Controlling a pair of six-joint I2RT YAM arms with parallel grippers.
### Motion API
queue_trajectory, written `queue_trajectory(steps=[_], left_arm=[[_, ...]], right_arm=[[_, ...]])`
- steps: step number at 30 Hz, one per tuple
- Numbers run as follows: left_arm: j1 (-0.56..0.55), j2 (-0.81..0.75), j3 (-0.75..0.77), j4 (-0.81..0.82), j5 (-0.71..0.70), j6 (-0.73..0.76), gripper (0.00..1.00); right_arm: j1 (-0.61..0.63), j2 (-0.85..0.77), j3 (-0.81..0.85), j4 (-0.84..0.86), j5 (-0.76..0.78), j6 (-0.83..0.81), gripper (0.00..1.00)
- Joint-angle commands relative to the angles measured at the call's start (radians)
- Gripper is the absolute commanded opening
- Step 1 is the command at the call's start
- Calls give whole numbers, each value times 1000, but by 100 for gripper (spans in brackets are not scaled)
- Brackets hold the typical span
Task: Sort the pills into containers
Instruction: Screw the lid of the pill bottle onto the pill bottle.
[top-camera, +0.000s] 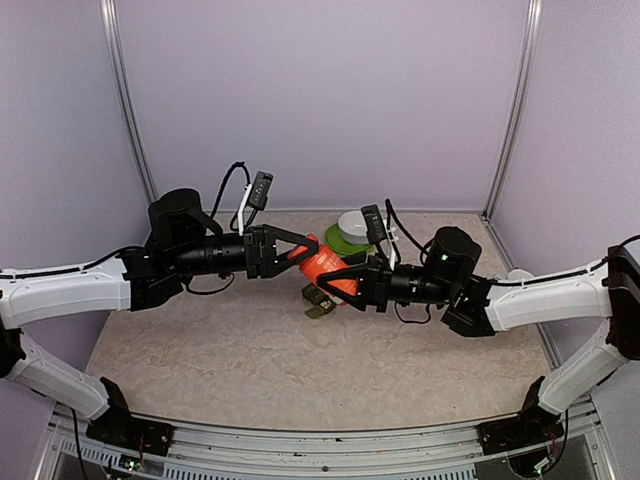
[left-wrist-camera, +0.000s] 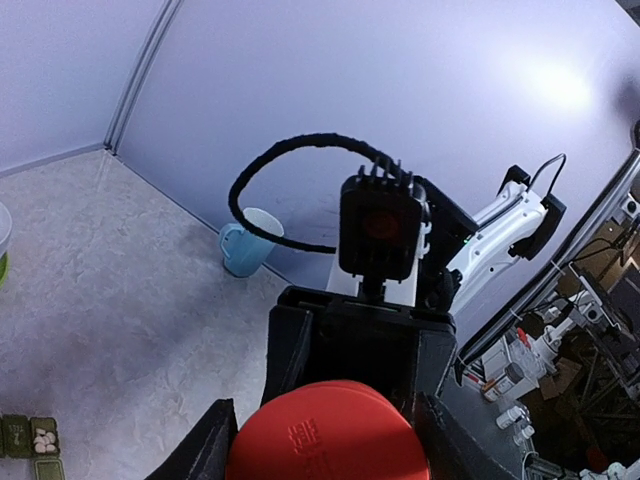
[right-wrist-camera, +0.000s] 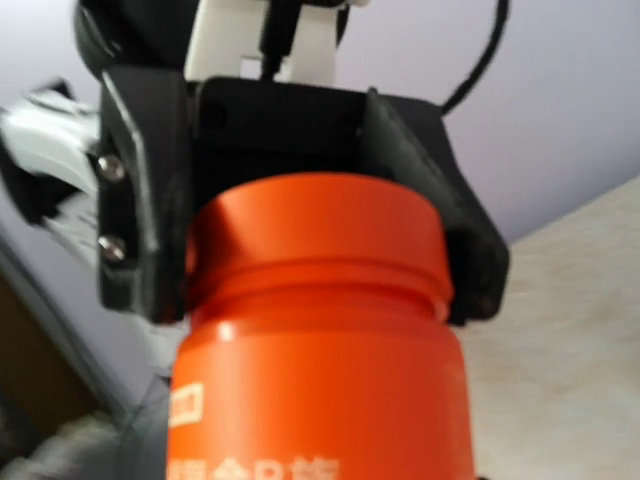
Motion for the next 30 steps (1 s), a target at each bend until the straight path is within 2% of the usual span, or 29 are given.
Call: queue_trajectory(steps=[1,4,6,8,9,10,16,20,26,30], left_arm=[[-31,-30,-22,92,79,53,49],[-32,-30,-29,111,89,56,51],[-28,-39,-30,102,67,50,59],[-18,-64,-38,99,40,33,79],[-14,-78,-46,93,15,16,93],[-6,-94,-52,89,-5,4,98],[11,-156,-52,-7,-172,-91,99],[13,-116,13,-116,-196,-142,99],[13,-65,87,-222,-222,-135,99],[13,-9,199,-363,-212,-83,96]], right_arm=[[-30,71,-21,309,-84,339,20],[-41,116,-30,425,-130,441,20],[-44,113,-35,423,-132,429,20],[-45,82,-33,333,-106,350,20],[-44,58,-29,269,-86,296,20],[-44,25,-25,214,-65,244,20],[-41,-66,20,-84,69,-67,20],[-12,-71,65,-208,177,-294,20],[20,-60,89,-294,289,-501,20],[31,-76,92,-342,325,-584,20]])
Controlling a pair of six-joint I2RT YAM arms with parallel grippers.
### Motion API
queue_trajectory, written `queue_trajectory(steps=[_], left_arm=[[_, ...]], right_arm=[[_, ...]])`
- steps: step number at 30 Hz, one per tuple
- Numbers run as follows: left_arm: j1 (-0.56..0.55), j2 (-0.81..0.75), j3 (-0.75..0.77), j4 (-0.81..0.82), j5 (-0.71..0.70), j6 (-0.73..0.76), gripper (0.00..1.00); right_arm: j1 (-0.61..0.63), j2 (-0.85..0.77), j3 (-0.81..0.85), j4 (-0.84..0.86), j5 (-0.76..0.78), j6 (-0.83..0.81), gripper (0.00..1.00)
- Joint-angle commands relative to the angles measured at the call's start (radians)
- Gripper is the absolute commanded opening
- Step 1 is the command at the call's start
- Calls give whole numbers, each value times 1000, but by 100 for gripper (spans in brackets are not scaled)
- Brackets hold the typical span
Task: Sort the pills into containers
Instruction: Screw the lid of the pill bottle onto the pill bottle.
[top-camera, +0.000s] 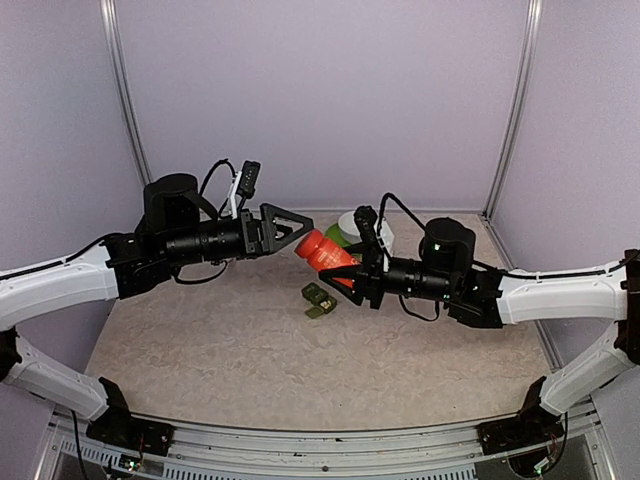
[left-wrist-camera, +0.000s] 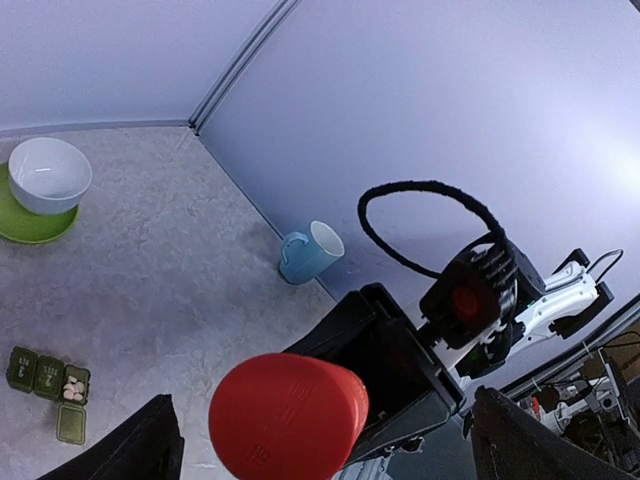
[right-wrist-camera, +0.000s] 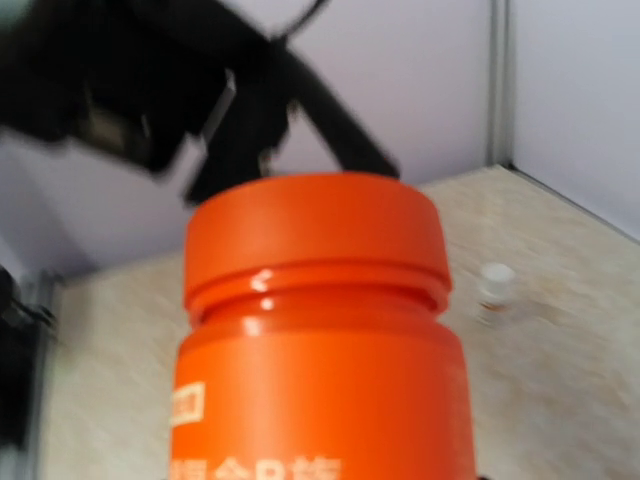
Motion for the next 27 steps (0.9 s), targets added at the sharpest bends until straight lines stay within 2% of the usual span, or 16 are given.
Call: queue_trajectory(steps=[1,6,17,25,27], left_arm=[[4,59,136,-166,3,53,94],[1,116,172,-198,76,48,83],[0,147,189,-240,73,58,78],[9,162,193,-214,105,57,64],[10,166,192,-203,118,53,58]], right_arm=[[18,-28,37,-75,85,-173,20],[24,-50,43,-119,132,-238,20],[29,-75,25,-109,148,-285,20],[29,-81,18,-102,139,-295,20],[29,-86,13,-96,135,-296,20]])
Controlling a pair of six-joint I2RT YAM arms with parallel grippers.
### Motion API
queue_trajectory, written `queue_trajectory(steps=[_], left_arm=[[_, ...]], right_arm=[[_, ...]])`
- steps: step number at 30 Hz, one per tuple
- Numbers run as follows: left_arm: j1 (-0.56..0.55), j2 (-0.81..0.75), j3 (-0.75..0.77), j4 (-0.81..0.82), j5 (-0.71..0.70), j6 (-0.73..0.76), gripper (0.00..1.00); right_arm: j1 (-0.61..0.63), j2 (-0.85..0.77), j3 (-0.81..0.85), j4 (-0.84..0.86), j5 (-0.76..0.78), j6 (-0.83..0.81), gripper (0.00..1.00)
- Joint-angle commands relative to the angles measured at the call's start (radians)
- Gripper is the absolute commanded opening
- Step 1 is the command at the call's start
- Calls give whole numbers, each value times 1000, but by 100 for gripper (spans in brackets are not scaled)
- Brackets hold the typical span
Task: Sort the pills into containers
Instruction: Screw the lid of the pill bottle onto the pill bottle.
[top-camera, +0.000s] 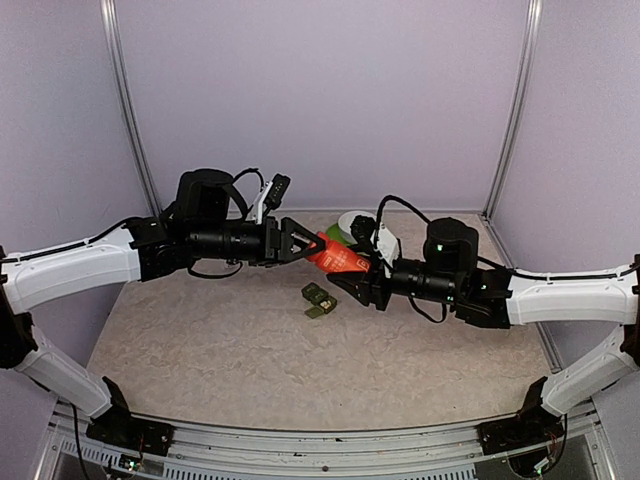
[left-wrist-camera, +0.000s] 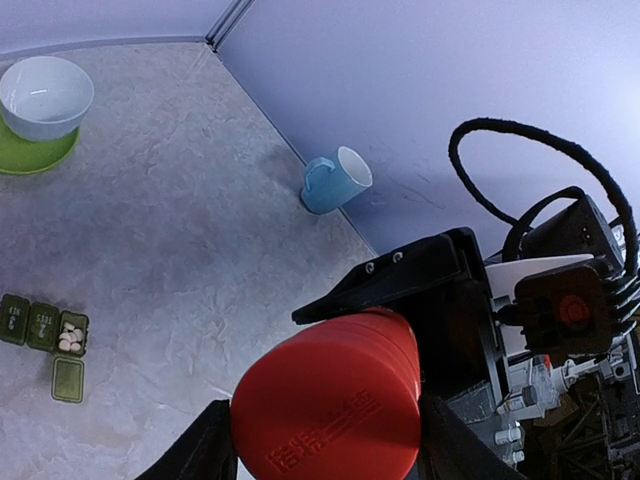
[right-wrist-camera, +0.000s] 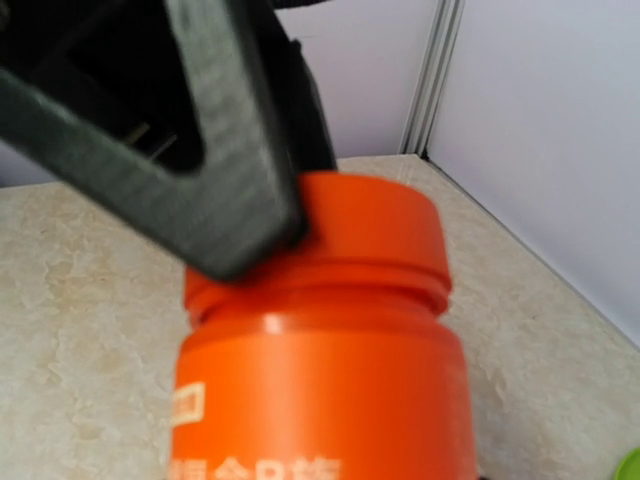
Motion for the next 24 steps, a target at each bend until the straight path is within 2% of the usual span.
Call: queue_trajectory(steps=[1,3,7,12,19,24], left_arm=[[11,21,32,32,46,7,56],[12,26,29,48,63,5,54],[14,23,14,84,85,0,37],[11,0,-22,170,148,29,35],[-19,-30,-84,306,258,126,33],[-44,-54,-123,378,336,196,32]], right_arm=[[11,-38,7,39,-5,-12,20],[11,-44,0,47,-13,-13,20],[11,-44,-6,49,-19,-16,20],[9,-48,-19,74,-35,20,20],[-24,-35,-27,188,-218,361,18],[-48,-25,-61,360,-363,658,19]])
